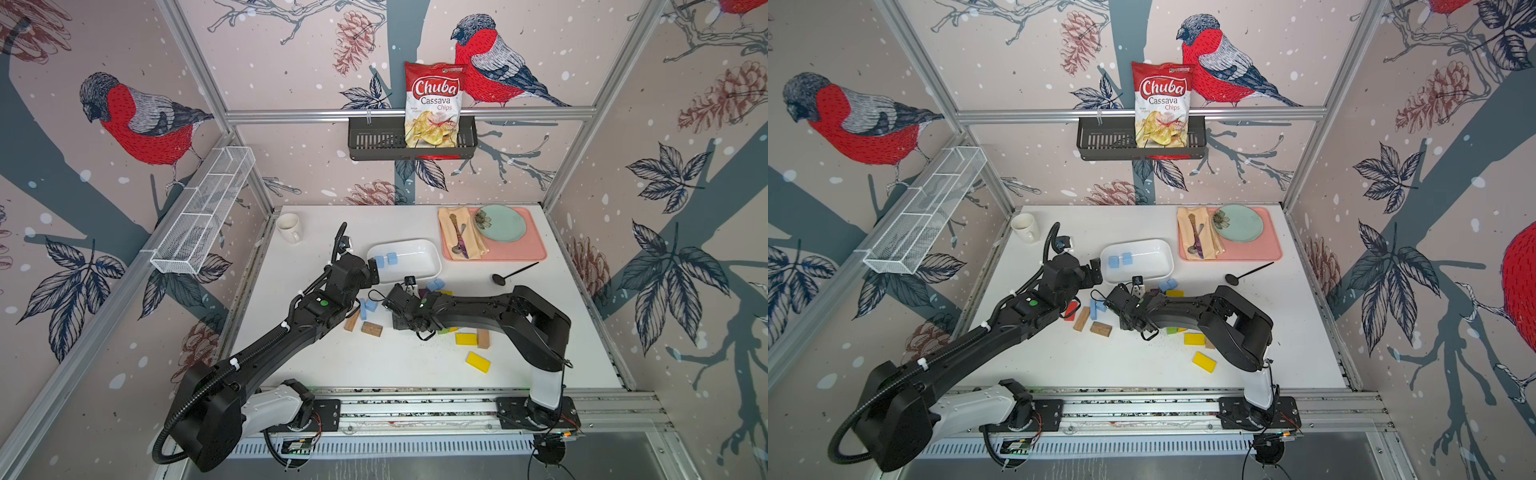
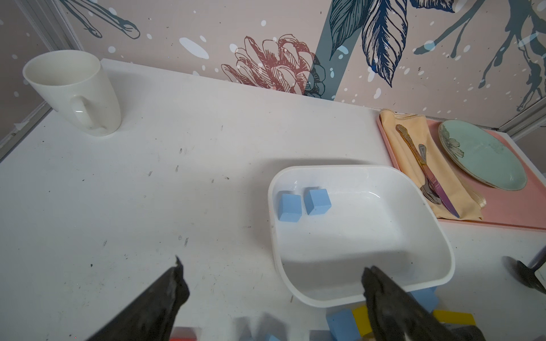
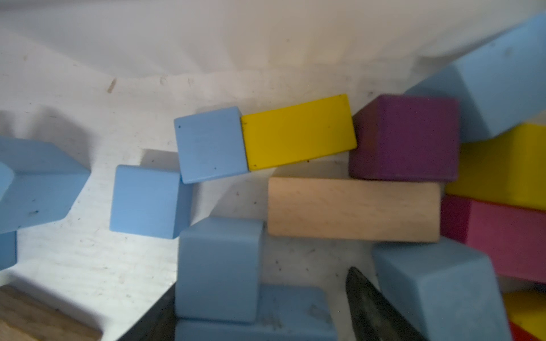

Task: Pick out the blue building blocks
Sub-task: Pick up the building block from the center of the board.

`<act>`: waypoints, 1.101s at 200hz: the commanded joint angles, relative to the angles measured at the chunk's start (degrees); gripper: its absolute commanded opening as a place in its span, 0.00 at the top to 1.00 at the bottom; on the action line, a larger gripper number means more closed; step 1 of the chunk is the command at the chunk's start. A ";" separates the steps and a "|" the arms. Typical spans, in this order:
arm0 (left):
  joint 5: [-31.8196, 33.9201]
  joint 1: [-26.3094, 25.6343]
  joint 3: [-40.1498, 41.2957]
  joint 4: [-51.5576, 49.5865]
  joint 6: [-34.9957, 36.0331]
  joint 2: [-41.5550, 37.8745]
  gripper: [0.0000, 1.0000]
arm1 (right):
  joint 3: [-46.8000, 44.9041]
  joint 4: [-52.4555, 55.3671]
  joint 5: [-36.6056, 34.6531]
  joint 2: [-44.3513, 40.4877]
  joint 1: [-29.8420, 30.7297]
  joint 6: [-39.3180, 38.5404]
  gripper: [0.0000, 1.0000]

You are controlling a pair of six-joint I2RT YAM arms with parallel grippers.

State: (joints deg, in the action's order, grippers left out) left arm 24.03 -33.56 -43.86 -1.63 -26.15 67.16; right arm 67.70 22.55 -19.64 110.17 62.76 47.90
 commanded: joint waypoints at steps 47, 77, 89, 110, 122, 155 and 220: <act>0.22 0.08 0.28 3.47 -0.46 0.08 0.04 | 0.78 0.83 -2.00 0.75 0.52 0.97 0.35; 0.31 0.10 0.35 3.45 -0.63 0.14 0.04 | 0.83 0.84 -2.33 0.51 0.61 0.88 0.41; 0.31 0.08 0.42 3.39 -0.72 0.04 0.04 | 0.79 0.73 -2.25 0.17 0.65 0.64 0.44; 0.36 0.08 0.44 3.47 -0.75 -0.06 0.04 | 0.56 0.65 -2.24 -1.10 0.76 0.23 0.46; 0.42 0.08 0.59 3.47 -0.75 -0.13 0.04 | 0.50 0.87 -2.25 -2.12 0.62 -0.07 0.47; 0.62 0.08 0.70 3.61 -0.92 -0.62 0.04 | 0.91 1.95 -2.99 -6.03 0.37 -1.80 0.47; 1.43 0.08 1.92 3.99 -1.35 -2.40 0.04 | 5.70 0.47 -2.69 -9.92 -7.44 -11.07 0.47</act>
State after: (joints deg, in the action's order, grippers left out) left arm 24.14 -33.56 -42.48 -0.67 -26.79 65.71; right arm 71.11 24.05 -21.39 100.51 57.56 41.98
